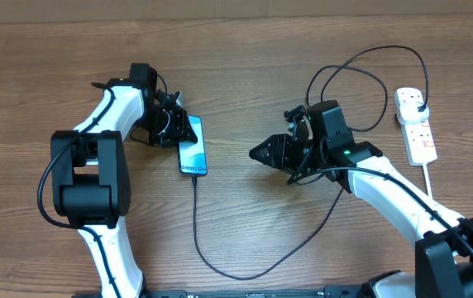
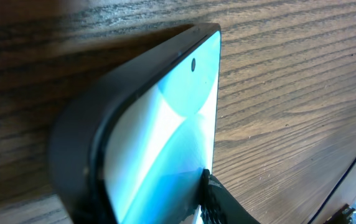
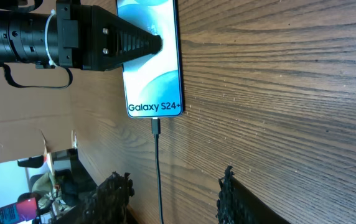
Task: Plug charger to phone and switch on socket
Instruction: 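Lower the phone flat onto the table with the left gripper and release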
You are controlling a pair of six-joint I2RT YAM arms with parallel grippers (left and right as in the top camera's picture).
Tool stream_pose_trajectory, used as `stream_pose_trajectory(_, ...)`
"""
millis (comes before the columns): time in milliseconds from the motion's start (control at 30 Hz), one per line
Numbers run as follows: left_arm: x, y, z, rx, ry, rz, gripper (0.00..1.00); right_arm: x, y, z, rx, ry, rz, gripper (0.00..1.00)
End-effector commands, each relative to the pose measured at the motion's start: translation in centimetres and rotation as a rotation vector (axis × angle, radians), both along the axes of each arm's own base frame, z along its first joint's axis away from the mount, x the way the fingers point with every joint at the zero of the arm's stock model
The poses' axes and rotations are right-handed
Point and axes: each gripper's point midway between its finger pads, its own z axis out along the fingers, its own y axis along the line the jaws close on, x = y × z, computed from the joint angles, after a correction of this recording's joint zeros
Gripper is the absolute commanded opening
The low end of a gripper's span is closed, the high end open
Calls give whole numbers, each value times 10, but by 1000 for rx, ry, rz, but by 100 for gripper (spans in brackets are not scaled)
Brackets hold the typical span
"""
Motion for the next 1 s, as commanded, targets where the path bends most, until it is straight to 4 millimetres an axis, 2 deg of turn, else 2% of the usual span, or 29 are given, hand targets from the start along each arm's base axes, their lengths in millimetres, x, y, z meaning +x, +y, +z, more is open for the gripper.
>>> stream_pose_trajectory(0, 4, 3, 4, 13, -17, -1, 29, 3, 0, 2, -2, -19, 1, 48)
stream_pose_trajectory(200, 3, 3, 4, 13, -13, -1, 30, 3, 0, 2, -6, -30, 11, 49)
stream_pose_trajectory(500, -4, 14, -2, 80, 16, -2, 43, 2, -1, 1, -9, -29, 15, 49)
stream_pose_trajectory(767, -7, 17, -3, 99, 28, -3, 44, 2, -1, 1, -9, -28, 15, 49)
stream_pose_trajectory(967, -16, 28, -6, 165, 68, -4, 42, 0, -2, -1, -23, -29, 26, 49)
